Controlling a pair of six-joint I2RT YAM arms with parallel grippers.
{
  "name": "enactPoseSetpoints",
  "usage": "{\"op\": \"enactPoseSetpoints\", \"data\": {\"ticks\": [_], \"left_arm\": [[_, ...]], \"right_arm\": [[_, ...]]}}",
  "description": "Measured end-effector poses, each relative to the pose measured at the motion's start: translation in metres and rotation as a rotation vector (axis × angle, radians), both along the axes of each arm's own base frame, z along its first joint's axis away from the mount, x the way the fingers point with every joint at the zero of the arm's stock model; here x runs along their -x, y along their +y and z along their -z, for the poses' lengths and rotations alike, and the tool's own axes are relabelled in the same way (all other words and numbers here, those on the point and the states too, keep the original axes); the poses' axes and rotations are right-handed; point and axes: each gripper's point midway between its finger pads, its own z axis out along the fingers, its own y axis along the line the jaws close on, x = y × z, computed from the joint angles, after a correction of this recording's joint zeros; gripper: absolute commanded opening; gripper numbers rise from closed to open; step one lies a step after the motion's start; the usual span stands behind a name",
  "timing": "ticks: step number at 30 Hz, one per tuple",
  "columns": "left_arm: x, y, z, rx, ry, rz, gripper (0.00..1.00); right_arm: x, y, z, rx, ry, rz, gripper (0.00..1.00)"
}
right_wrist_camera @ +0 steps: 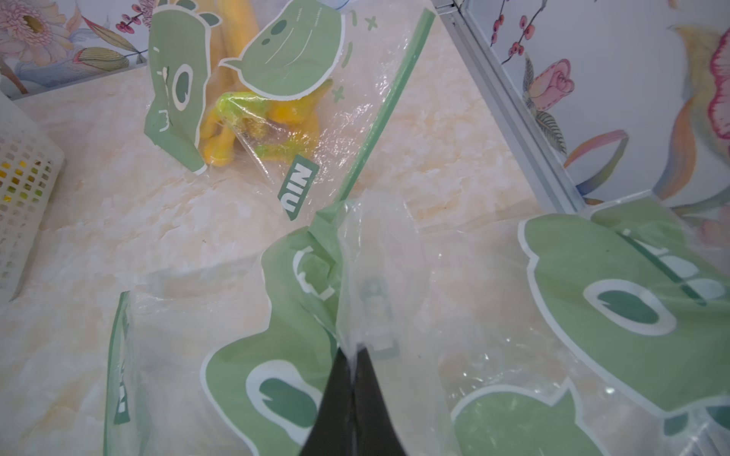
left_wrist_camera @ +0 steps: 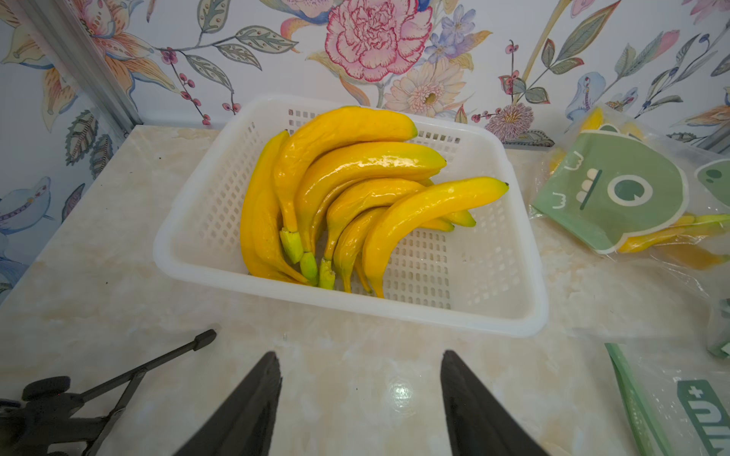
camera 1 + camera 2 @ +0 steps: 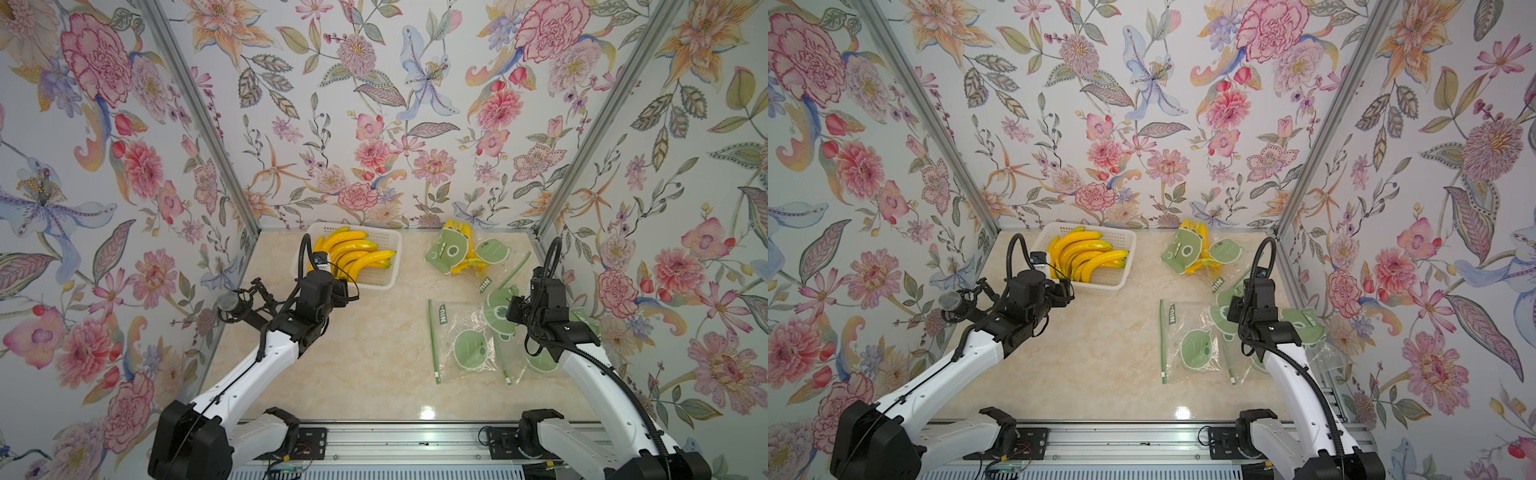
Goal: Open the zip-top bag and take out the banana
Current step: Place the zipper food storage bag in the zipper food storage bag.
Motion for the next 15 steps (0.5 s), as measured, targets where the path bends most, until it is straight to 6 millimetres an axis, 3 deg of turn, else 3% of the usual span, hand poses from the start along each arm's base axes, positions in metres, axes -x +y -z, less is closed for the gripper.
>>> {"op": "enactPoseSetpoints", "data": {"ticks": [6,10,15], "left_arm": [[0.006,-0.046,0.032,-0.029,0.058,0.098,0.65],[0.015,-0.065,0.042,-0.04,0.066,0.131,0.65],[0.023,-0.068,0.036,-0.034,0.02,0.125,0.68]], "right_arm": [[0.013,-0.074,-0.035,0.072,-0.047,0.255,0.0],[0.023,-0.108,-0.039,0.067,-0.06,0.393,0.0],[0.027,-0.14,-0.035,0.061,-0.047,0.508,0.48]]}}
